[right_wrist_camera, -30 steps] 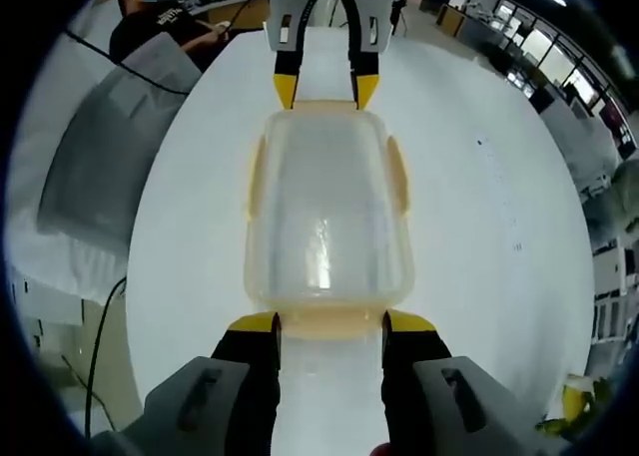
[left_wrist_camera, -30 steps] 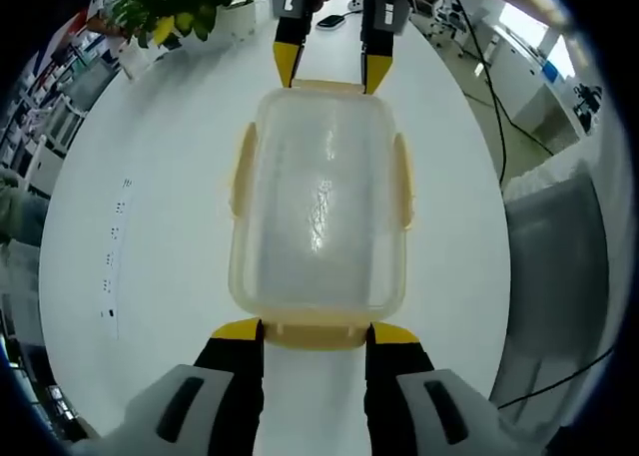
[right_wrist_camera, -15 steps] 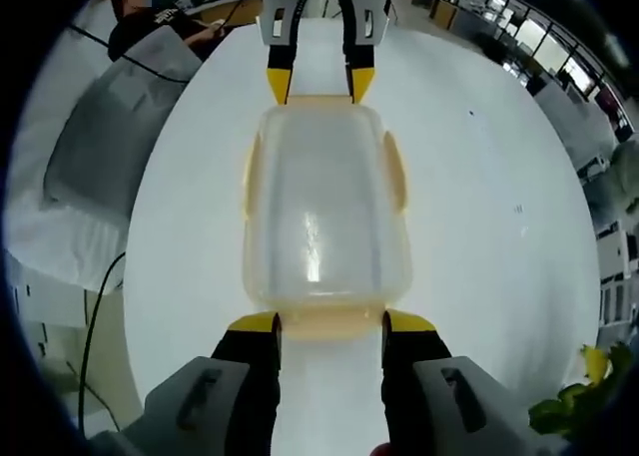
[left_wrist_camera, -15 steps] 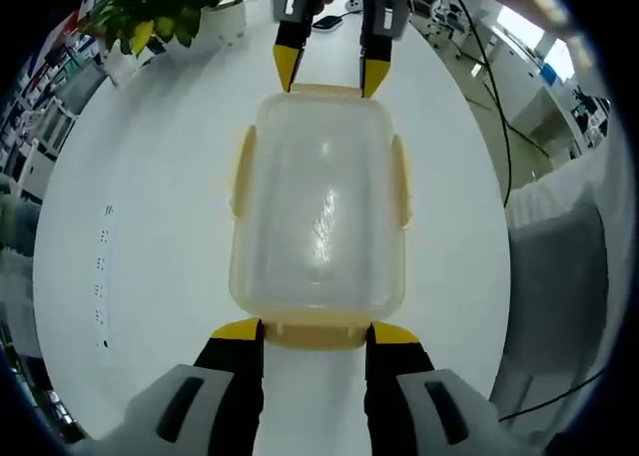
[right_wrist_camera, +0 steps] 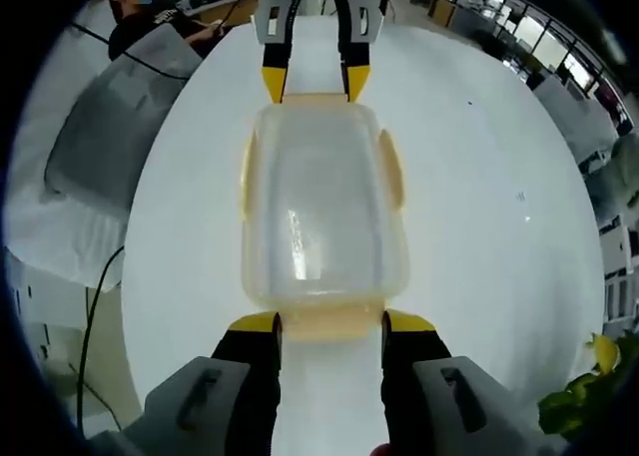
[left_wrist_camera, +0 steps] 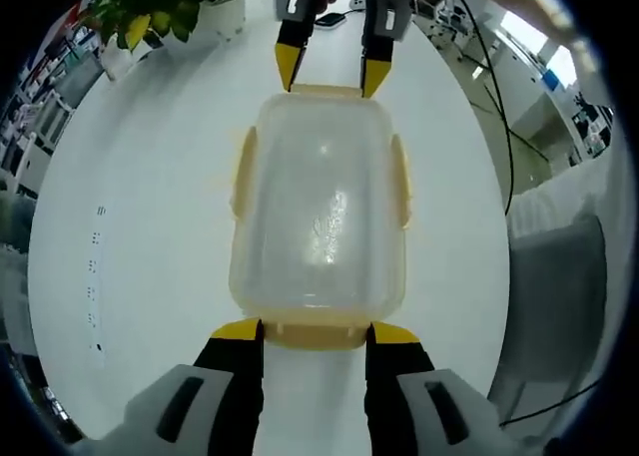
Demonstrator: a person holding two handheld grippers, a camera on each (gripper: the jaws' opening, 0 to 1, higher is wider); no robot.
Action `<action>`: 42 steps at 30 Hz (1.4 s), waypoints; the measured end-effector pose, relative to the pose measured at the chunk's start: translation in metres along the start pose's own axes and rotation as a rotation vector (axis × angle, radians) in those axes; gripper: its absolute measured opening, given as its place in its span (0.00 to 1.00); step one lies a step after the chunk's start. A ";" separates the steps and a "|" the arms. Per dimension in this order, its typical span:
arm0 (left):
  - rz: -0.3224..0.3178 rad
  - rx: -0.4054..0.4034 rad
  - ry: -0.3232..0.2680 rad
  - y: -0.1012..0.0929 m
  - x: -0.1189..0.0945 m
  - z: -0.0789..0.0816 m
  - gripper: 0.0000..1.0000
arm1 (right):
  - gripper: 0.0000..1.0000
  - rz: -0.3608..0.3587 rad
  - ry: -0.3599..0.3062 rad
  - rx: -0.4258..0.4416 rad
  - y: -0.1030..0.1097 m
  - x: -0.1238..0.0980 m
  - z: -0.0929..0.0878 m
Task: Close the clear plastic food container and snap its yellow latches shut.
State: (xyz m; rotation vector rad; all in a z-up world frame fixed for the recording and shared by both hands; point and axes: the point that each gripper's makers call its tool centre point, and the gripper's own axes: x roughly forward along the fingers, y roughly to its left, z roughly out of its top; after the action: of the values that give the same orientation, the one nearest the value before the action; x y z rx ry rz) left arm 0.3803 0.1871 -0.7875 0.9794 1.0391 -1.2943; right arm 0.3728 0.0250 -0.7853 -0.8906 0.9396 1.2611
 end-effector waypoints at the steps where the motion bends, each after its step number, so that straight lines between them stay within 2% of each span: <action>1: -0.001 0.007 0.001 0.000 0.000 0.000 0.33 | 0.35 0.002 -0.001 0.005 0.001 0.001 0.000; 5: 0.018 0.038 0.007 0.002 0.002 0.002 0.33 | 0.36 -0.005 0.002 0.008 0.002 0.003 -0.002; 14: 0.027 0.046 0.036 0.003 0.005 -0.001 0.33 | 0.36 -0.002 0.020 0.010 0.005 0.007 -0.002; 29: 0.032 0.036 0.024 0.003 0.005 -0.003 0.34 | 0.36 -0.007 0.002 0.018 0.005 0.006 -0.005; 31: 0.036 0.001 0.035 0.002 0.005 -0.008 0.33 | 0.32 -0.001 0.007 0.031 0.008 0.009 -0.013; 32: 0.051 -0.016 0.089 0.002 0.004 -0.022 0.35 | 0.32 -0.005 0.025 0.047 0.010 0.012 -0.021; 33: 0.062 -0.007 0.114 0.004 0.004 -0.031 0.37 | 0.34 -0.013 0.044 0.111 0.012 0.015 -0.034; 34: 0.081 -0.032 0.133 0.010 0.003 -0.043 0.38 | 0.38 -0.006 0.051 0.170 0.015 0.017 -0.041; 35: 0.082 -0.070 0.133 0.010 0.001 -0.049 0.38 | 0.39 -0.001 0.058 0.210 0.018 0.019 -0.048; 37: 0.041 -0.205 0.072 0.005 -0.004 -0.053 0.39 | 0.36 -0.040 0.051 0.262 0.014 0.017 -0.059; 39: 0.022 -0.327 -0.001 0.005 -0.010 -0.049 0.42 | 0.31 -0.069 0.031 0.337 0.011 0.010 -0.063; 40: 0.036 -0.432 -0.049 0.011 -0.015 -0.047 0.44 | 0.32 -0.077 0.011 0.363 0.010 0.007 -0.062; 41: 0.046 -0.573 -0.075 0.015 -0.022 -0.049 0.45 | 0.33 -0.088 -0.013 0.413 0.008 0.002 -0.060; 42: 0.026 -0.647 -0.111 0.015 -0.025 -0.046 0.46 | 0.36 -0.097 -0.026 0.446 0.005 -0.002 -0.059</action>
State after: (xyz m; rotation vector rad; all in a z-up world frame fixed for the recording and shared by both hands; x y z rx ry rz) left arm 0.3934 0.2386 -0.7755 0.4215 1.2409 -0.8830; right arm 0.3625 -0.0300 -0.8049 -0.5591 1.0878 0.9259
